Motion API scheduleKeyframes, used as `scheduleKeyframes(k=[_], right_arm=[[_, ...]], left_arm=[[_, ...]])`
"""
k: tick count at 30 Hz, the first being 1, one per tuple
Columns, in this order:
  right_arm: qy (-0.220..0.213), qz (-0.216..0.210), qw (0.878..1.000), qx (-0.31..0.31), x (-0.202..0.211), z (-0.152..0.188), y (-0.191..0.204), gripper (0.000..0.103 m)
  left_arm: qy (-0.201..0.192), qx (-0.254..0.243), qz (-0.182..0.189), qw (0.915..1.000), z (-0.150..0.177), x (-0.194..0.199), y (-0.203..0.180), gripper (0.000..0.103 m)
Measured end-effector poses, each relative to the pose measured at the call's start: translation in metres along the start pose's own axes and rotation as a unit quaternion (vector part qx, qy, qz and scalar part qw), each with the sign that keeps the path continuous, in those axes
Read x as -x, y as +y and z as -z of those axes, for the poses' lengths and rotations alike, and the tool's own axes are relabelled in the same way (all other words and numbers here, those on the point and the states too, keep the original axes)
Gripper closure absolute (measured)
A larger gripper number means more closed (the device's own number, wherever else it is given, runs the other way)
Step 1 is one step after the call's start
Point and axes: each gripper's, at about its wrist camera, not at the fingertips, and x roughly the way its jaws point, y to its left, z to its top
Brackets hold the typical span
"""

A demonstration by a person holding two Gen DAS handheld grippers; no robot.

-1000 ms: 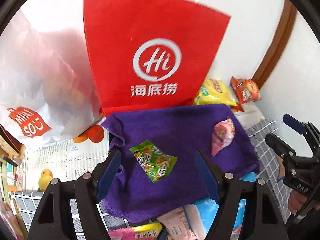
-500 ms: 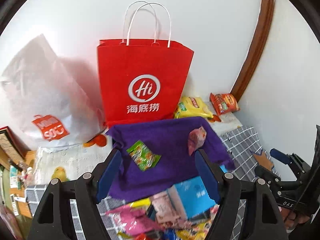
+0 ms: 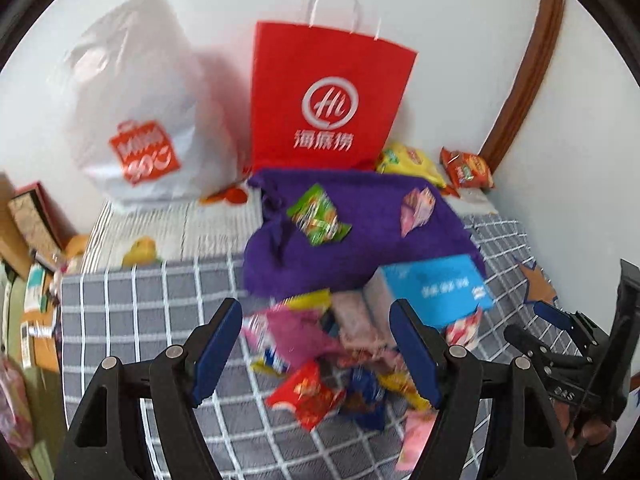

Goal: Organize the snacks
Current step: 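Move both grippers back to the snack pile, then grasp the red packet with the left gripper while the right grasps the white-red lychee packet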

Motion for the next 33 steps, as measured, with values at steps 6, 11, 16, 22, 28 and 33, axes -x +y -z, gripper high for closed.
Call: scheduleKeyframes(k=[6,11,16,22,28,33], right_arm=[[0.022,-0.017,1.0,0.001,-0.025,0.024,-0.007,0.02],[0.031,-0.017,0.999,0.013,-0.044,0.033,-0.003,0.02],[0.033,-0.015,0.999,0.019,-0.06,0.035,0.002,0.02],[0.038,-0.006,0.999,0.016,-0.075,0.035,0.007,0.021],[0.047,0.008,0.998,0.034,-0.088,0.037,0.015,0.029],[0.047,0.01,0.998,0.045,-0.09,0.04,0.015,0.042]], left_arm=[[0.017,0.026,-0.005,0.9995,0.024,-0.01,0.015,0.028],[0.036,0.042,-0.015,0.9983,0.037,-0.018,0.026,0.028],[0.046,0.047,-0.028,0.9975,0.05,-0.019,0.038,0.029],[0.056,0.054,-0.025,0.9967,0.06,-0.025,0.045,0.029],[0.069,0.053,-0.012,0.9961,0.067,-0.036,0.038,0.028],[0.077,0.047,-0.002,0.9959,0.071,-0.052,0.025,0.028]])
